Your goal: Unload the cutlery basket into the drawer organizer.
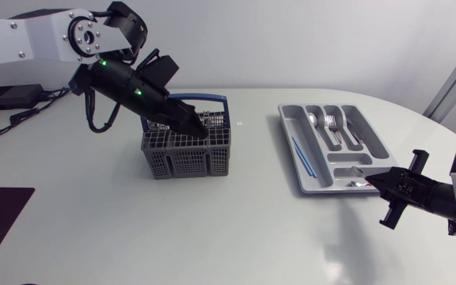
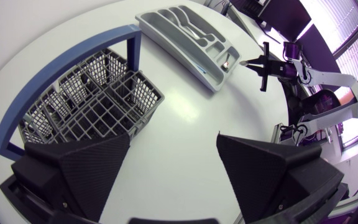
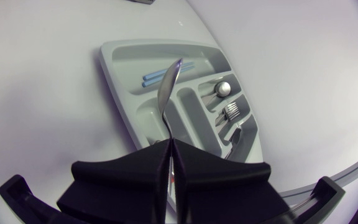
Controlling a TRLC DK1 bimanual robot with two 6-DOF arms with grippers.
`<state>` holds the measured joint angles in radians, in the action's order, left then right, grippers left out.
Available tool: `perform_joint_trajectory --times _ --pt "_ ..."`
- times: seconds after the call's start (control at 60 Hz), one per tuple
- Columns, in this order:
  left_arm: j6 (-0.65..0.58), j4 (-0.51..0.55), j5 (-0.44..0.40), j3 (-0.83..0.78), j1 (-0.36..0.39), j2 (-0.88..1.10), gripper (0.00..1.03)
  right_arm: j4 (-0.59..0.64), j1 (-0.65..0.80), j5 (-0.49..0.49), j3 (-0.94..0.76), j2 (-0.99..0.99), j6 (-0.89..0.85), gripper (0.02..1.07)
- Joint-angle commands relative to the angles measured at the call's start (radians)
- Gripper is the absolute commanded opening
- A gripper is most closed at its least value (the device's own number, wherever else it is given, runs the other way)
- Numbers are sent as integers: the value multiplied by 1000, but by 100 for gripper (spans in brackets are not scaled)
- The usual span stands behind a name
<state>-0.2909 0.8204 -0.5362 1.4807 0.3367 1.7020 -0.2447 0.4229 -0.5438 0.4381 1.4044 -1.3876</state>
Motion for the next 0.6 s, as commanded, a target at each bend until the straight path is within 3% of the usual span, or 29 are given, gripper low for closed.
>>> perform_joint_trajectory --times 0.0,0.417,0.45,0.583 --pt "-2 -6 7 -30 -5 -27 98 -53 10 22 -10 53 -57 9" --pt "-11 -7 8 -56 5 -41 98 -142 -12 170 45 176 -129 15" --pt "-11 -6 8 -56 7 -41 98 -142 -16 174 42 173 -128 21" --pt "-11 -6 10 -59 12 -42 98 -143 -22 183 19 139 -123 62"
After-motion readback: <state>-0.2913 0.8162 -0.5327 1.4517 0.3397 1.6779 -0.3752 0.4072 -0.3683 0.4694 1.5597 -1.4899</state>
